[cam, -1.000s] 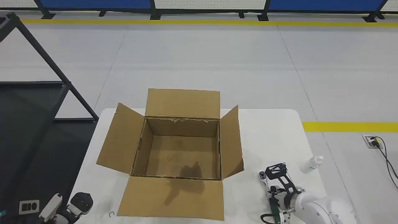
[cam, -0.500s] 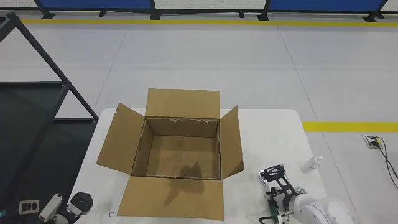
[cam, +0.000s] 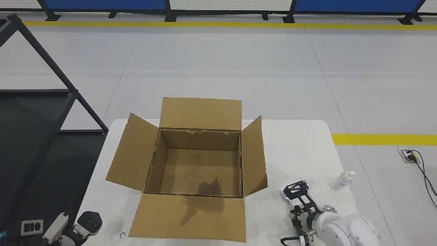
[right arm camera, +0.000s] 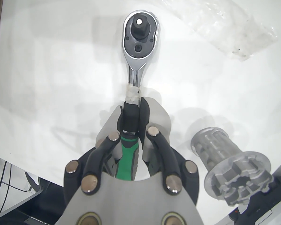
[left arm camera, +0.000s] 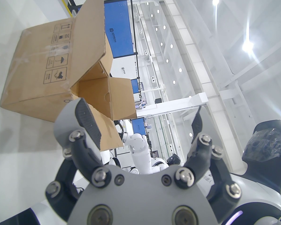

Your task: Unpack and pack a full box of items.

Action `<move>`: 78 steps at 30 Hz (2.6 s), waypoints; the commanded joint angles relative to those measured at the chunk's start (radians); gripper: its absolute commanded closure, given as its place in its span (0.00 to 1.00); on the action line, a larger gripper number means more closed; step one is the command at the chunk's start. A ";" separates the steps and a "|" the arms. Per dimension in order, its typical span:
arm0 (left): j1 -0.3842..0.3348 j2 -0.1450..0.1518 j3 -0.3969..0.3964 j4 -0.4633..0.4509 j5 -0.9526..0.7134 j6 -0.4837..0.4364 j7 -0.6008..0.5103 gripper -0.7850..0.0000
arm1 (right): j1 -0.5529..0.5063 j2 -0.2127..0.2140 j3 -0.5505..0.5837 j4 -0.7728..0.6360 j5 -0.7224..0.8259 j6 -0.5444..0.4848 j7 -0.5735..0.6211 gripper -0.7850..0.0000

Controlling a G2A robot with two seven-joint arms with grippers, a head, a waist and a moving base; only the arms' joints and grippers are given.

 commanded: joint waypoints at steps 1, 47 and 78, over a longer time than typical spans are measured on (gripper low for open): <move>0.000 0.000 0.000 0.000 0.000 0.000 0.000 0.00 | 0.005 -0.001 -0.004 0.002 -0.004 0.005 0.000 1.00; 0.000 0.000 0.000 0.000 0.000 0.000 0.000 0.00 | -0.190 0.051 0.494 -0.222 0.940 -0.287 -0.155 1.00; -0.015 -0.003 0.015 -0.014 0.049 0.048 0.043 0.00 | 0.114 0.056 0.177 -0.329 0.824 -0.308 -0.160 1.00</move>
